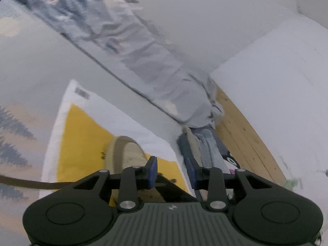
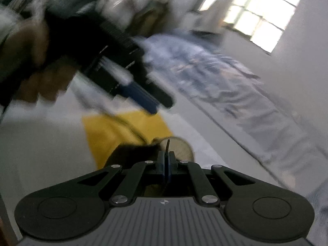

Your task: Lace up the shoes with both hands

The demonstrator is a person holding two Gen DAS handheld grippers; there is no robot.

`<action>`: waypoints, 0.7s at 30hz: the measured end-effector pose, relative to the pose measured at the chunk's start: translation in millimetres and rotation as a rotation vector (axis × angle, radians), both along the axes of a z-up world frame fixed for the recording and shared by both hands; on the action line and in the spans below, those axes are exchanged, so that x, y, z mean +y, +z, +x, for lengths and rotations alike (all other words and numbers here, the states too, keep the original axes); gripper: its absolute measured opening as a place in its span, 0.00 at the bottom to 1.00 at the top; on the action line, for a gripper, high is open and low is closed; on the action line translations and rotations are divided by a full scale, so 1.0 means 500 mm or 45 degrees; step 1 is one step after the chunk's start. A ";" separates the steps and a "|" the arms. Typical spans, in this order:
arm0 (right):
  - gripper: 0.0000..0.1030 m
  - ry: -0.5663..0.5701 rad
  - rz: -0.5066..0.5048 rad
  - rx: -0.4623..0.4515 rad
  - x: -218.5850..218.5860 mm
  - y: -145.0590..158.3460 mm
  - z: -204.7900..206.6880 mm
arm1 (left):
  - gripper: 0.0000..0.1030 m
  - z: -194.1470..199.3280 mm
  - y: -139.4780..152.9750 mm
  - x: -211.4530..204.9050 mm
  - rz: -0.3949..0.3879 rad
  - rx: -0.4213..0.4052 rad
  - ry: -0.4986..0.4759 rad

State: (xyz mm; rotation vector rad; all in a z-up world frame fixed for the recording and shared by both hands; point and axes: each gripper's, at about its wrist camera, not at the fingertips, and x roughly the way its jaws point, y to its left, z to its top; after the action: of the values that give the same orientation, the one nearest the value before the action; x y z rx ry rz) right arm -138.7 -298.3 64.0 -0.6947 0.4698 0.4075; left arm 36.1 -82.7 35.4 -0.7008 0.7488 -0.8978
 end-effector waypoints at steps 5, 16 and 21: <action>0.03 0.128 -0.308 0.018 0.030 -0.041 0.006 | 0.28 0.009 -0.003 0.011 -0.002 0.031 0.027; 0.03 0.273 -0.535 -0.012 0.038 -0.080 0.020 | 0.28 0.012 -0.002 0.010 0.017 0.056 0.036; 0.03 0.359 -0.633 -0.048 0.048 -0.085 0.021 | 0.28 0.010 -0.003 0.010 0.021 0.066 0.034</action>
State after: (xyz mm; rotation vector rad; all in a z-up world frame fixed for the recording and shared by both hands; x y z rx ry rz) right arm -128.4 -274.2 21.6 -1.2569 0.4414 0.5482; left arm 40.9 -77.8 33.6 -0.7204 0.7905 -0.8510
